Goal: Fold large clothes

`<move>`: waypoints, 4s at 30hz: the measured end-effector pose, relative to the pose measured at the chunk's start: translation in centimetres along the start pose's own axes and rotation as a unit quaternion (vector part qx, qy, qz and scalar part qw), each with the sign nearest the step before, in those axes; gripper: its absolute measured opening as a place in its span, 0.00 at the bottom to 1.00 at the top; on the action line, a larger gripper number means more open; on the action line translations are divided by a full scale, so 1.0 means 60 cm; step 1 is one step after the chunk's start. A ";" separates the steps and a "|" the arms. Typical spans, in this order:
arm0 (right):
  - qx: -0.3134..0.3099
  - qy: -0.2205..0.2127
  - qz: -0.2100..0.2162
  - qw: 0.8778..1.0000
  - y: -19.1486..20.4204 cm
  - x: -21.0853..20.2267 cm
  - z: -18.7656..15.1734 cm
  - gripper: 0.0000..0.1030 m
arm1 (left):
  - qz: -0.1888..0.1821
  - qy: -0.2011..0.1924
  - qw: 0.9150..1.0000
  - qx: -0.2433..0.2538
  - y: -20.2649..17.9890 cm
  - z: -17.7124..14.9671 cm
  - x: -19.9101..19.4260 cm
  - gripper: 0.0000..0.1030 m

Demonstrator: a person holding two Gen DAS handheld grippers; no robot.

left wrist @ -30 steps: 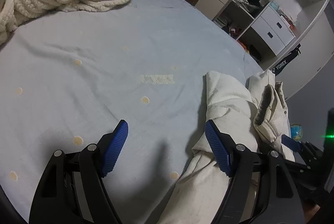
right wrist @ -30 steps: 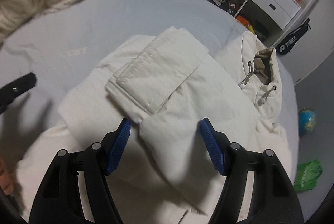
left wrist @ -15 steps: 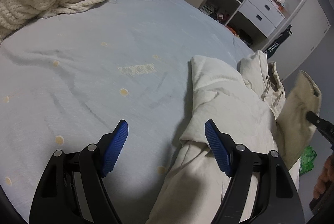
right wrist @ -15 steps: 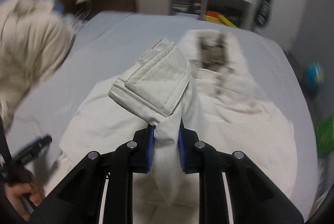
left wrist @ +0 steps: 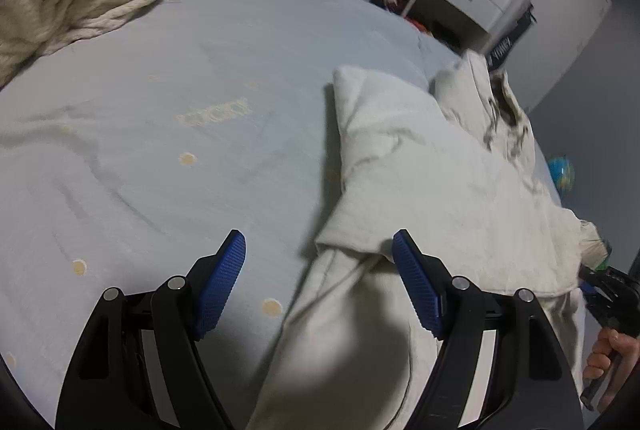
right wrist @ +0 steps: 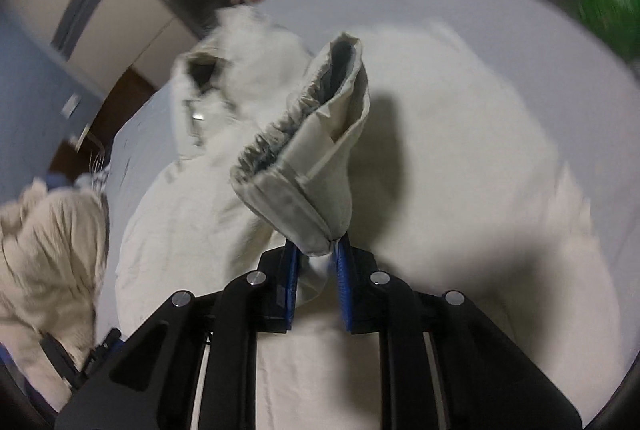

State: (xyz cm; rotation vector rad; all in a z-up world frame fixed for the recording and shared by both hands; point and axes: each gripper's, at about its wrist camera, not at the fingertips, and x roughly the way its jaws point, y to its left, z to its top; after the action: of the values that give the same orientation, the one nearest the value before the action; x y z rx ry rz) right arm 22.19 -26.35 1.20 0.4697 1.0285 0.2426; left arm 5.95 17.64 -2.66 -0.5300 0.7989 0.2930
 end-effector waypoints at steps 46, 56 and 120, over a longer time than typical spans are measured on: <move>-0.139 0.036 0.066 0.988 -0.054 -0.130 -0.029 0.50 | -0.027 0.018 0.974 0.225 -0.229 0.037 0.027 0.78; -0.135 0.050 0.114 0.983 0.044 -0.038 0.161 0.60 | -0.029 0.022 0.976 0.214 -0.309 0.188 0.156 0.85; -0.374 0.001 0.151 0.915 0.162 0.044 0.084 0.14 | -0.180 -0.097 0.966 0.157 -0.282 0.298 0.016 0.90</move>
State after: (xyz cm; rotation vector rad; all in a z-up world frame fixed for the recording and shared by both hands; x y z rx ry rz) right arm 28.13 -18.08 6.05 -0.0773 0.7837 0.8760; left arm 24.80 13.54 12.66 -0.3313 0.5317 -0.1174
